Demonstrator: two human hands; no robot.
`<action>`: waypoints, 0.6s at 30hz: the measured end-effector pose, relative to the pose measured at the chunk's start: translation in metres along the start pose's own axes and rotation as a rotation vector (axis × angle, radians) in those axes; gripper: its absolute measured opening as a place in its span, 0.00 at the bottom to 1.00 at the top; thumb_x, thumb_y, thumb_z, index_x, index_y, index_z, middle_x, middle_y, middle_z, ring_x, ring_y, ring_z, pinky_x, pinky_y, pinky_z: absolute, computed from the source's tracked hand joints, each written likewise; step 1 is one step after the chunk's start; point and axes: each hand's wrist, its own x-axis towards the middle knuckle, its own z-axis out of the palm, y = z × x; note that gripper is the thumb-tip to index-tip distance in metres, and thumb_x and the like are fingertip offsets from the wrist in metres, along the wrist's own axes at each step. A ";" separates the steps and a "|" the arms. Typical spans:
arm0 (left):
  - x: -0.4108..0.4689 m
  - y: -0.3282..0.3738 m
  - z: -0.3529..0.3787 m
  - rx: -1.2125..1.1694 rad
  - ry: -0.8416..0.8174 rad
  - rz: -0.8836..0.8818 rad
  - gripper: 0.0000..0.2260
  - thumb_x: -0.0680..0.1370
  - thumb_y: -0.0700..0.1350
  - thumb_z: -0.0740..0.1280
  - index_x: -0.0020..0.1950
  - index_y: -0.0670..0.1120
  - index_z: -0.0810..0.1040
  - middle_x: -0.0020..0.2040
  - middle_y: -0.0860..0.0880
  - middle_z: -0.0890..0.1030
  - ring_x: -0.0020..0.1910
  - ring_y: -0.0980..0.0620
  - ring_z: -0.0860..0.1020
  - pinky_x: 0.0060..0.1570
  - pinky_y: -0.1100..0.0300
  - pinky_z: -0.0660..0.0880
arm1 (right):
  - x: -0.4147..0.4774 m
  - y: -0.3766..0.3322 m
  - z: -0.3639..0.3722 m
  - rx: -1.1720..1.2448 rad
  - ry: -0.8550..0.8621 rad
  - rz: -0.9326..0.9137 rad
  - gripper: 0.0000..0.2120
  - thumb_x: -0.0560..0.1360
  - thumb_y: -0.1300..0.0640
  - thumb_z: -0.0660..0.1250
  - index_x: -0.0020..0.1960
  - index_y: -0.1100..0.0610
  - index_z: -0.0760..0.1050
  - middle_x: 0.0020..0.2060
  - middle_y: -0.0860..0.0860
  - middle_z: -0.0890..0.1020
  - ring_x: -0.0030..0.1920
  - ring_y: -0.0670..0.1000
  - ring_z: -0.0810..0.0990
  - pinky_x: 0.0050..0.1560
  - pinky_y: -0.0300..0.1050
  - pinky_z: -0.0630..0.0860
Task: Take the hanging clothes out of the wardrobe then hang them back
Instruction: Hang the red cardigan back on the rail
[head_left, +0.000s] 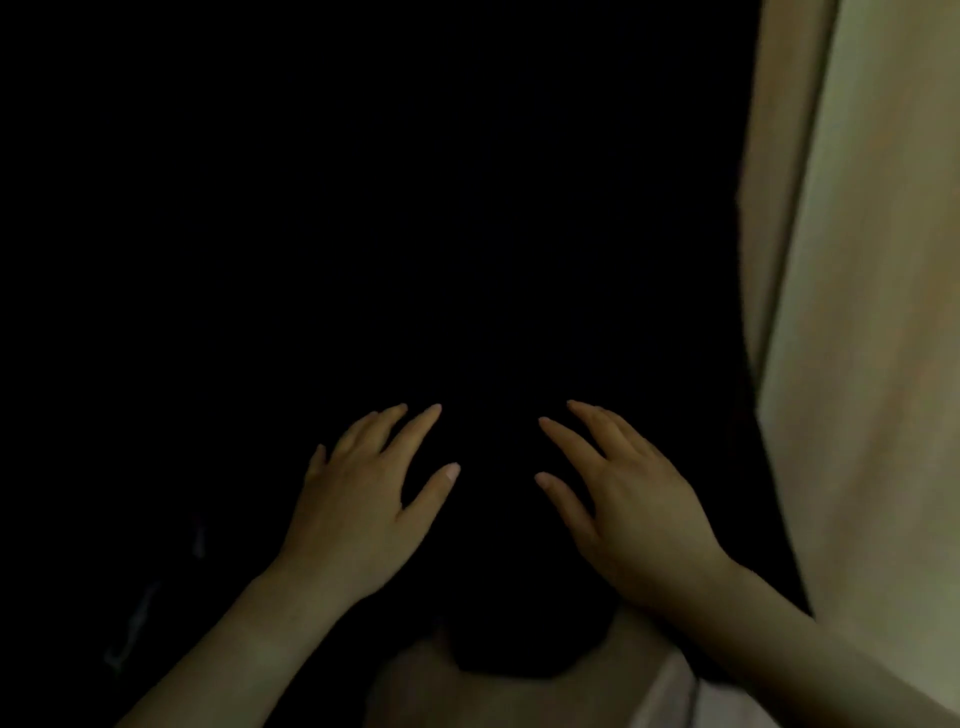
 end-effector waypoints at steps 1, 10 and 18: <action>-0.014 0.006 0.021 -0.010 -0.017 0.021 0.34 0.72 0.70 0.40 0.75 0.59 0.56 0.75 0.54 0.60 0.75 0.52 0.57 0.70 0.42 0.59 | -0.027 0.005 0.003 0.002 -0.034 0.056 0.26 0.78 0.40 0.48 0.70 0.51 0.67 0.68 0.53 0.71 0.68 0.56 0.70 0.62 0.57 0.72; -0.124 0.133 0.162 -0.187 -0.425 0.351 0.31 0.72 0.65 0.46 0.73 0.57 0.64 0.72 0.52 0.67 0.71 0.50 0.64 0.68 0.46 0.61 | -0.267 0.039 -0.024 -0.182 -0.291 0.625 0.25 0.78 0.40 0.49 0.65 0.51 0.72 0.62 0.54 0.77 0.62 0.59 0.75 0.59 0.58 0.72; -0.227 0.278 0.232 -0.322 -0.793 0.642 0.34 0.70 0.67 0.45 0.72 0.55 0.65 0.71 0.52 0.69 0.70 0.50 0.65 0.68 0.49 0.62 | -0.461 0.051 -0.101 -0.203 -0.289 1.189 0.32 0.78 0.35 0.42 0.62 0.52 0.74 0.60 0.53 0.77 0.61 0.57 0.75 0.59 0.58 0.71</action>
